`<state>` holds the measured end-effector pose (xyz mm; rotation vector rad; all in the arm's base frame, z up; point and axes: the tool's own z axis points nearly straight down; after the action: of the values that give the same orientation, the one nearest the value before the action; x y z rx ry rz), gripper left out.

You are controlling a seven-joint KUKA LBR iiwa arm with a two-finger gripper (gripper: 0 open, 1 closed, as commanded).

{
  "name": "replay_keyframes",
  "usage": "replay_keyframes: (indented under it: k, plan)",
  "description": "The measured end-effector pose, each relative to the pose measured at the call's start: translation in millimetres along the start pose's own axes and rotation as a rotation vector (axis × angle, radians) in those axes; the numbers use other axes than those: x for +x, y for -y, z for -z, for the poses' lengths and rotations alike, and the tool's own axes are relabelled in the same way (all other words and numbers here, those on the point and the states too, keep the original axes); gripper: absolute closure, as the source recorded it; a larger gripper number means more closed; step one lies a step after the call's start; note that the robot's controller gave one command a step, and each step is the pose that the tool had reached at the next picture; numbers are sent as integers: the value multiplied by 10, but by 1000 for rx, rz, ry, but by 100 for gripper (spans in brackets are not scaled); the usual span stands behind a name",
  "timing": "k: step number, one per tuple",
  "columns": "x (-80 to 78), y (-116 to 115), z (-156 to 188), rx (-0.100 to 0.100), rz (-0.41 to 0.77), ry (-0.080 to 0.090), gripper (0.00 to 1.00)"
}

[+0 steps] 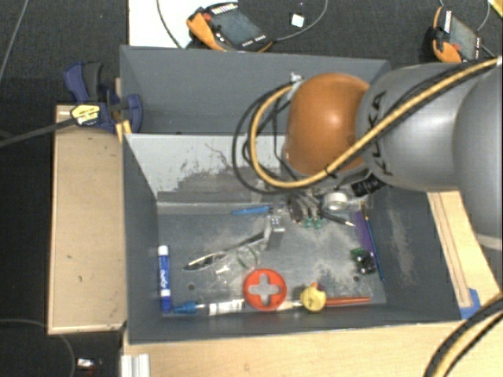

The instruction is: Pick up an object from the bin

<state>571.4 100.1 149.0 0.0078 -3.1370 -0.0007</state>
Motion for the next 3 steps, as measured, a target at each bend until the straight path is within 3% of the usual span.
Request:
replay_keyframes:
  k: [1, 2, 3]
  plan:
    - [-18, 6, 44, -1, -5, 8, 0]
    - [-147, 54, -774, -2, -3, 8, 0]
    - [-51, 16, -774, -5, -64, 19, 0]
